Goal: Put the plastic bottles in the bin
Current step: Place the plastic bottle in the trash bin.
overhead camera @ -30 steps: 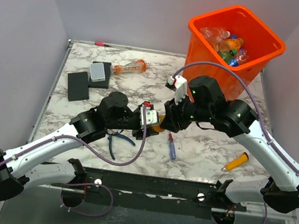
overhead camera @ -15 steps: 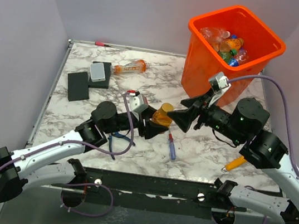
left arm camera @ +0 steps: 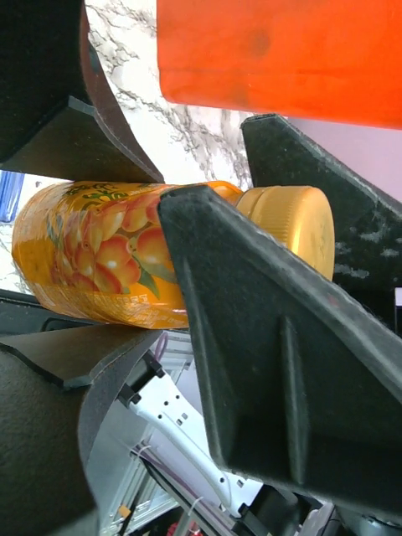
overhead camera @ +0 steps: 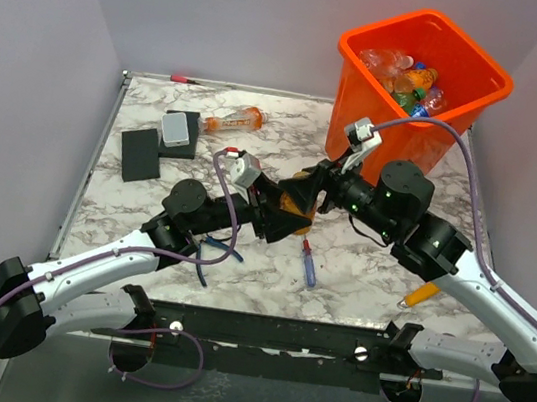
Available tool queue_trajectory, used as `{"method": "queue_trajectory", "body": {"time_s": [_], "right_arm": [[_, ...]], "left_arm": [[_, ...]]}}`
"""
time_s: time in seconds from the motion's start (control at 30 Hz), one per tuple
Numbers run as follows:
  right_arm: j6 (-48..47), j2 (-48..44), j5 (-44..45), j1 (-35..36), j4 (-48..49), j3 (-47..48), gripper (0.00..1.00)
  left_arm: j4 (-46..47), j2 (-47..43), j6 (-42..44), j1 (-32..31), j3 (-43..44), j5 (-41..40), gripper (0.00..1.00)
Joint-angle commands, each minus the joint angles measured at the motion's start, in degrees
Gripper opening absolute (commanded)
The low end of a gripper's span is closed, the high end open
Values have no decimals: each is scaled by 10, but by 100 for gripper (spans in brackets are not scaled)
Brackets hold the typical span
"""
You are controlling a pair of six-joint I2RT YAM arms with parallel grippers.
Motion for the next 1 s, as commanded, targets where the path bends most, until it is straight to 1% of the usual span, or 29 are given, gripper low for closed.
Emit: {"method": "queue_trajectory", "body": {"time_s": [0.0,0.1,0.13,0.17,0.2,0.23,0.27,0.33,0.37,0.43,0.5,0.53,0.6,0.67,0.73,0.8,0.87,0.97], "right_arm": [[4,8,7,4,11,15,53],[3,6,16,4,4,15,28],[1,4,21,4,3,16,19],[-1,1,28,4,0,21,9],[-4,-1,38,4,-5,29,2],[-11,-2,54,4,-10,38,0],[-21,-4,66,4,-17,52,0],[-49,0,109,4,-35,93,0],[-78,7,135,4,-43,123,0],[-130,31,204,4,-59,197,0],[-198,60,293,4,-44,264,0],[-243,70,331,3,-17,283,0],[-335,87,395,-1,83,298,0],[-398,102,422,-24,195,300,0],[-392,119,422,-75,248,316,0],[-337,134,404,-138,256,335,0],[-294,148,396,-194,273,342,0],[-291,173,406,-248,344,339,0]], "left_arm": [[25,-12,-12,-2,11,-6,0],[25,-16,-15,-2,5,-26,0],[25,-17,-16,-2,4,-35,10],[25,-20,-15,-2,1,-46,39],[25,-27,-13,-1,-1,-57,66],[25,-34,-10,-1,-5,-70,92],[25,-42,-8,-1,-9,-87,98],[24,-67,5,-2,-23,-131,99],[24,-81,13,-2,-31,-158,99],[22,-108,30,-2,-51,-227,99],[-3,-133,54,-2,-65,-302,99],[-19,-144,68,-2,-68,-341,99],[-63,-162,79,-1,-71,-421,99],[-105,-175,84,-1,-73,-485,99],[-131,-188,93,-1,-85,-534,99],[-139,-203,94,-1,-104,-578,99],[-142,-221,106,-1,-126,-599,99],[-148,-247,102,-1,-142,-625,99]]}}
